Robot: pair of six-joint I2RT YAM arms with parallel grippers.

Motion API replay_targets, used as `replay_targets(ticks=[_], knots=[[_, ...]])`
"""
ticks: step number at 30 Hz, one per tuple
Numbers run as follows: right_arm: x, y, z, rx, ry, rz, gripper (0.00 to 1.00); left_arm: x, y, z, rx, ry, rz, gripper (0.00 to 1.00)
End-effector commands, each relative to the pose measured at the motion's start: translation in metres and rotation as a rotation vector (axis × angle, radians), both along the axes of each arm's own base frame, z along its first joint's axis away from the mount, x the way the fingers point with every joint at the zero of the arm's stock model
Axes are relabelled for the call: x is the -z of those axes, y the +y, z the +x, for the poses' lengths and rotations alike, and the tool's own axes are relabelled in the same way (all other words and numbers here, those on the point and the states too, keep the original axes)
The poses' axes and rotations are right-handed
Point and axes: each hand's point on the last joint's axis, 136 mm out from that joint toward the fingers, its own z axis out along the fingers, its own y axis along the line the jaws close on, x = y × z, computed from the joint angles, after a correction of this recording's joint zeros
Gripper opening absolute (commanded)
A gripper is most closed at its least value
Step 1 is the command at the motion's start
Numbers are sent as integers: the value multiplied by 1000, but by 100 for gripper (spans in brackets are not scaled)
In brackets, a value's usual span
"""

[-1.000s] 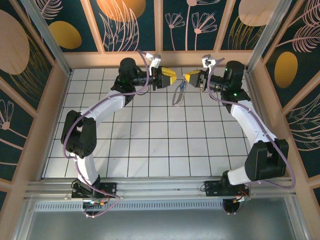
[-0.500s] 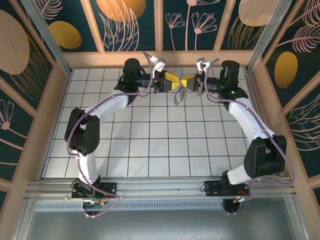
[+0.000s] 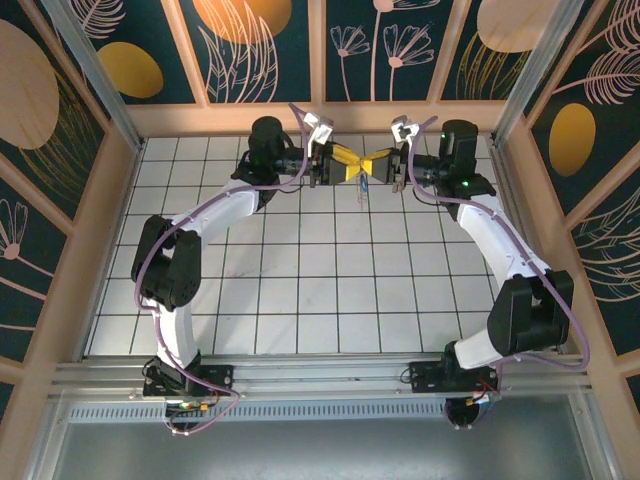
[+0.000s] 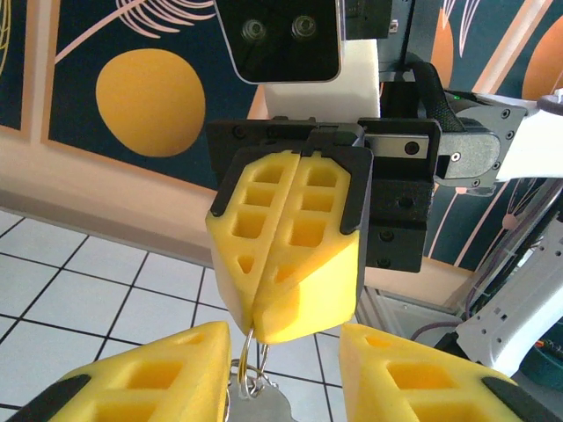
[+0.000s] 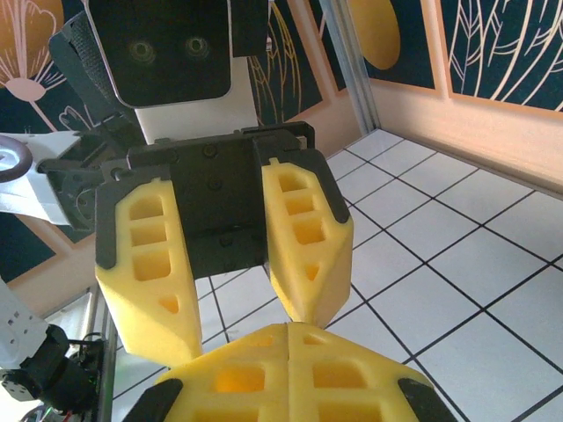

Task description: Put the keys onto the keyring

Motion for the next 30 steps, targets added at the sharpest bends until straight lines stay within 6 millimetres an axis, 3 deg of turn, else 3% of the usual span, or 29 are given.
replay_targets(ticks=[1,11,21,30], knots=[[-16,5,-6,-48,-67,10,0,-6,-4,-2,28,-39,-13,37],[-14,4,1,-22,-66,4,0,-4,-4,-7,43,-42,-16,23],[-13,4,3,-14,-58,9,0,-7,-3,-13,47,-59,-29,0],[-14,7,2,-22,-57,17,0,-4,-6,-17,69,-57,-26,0]])
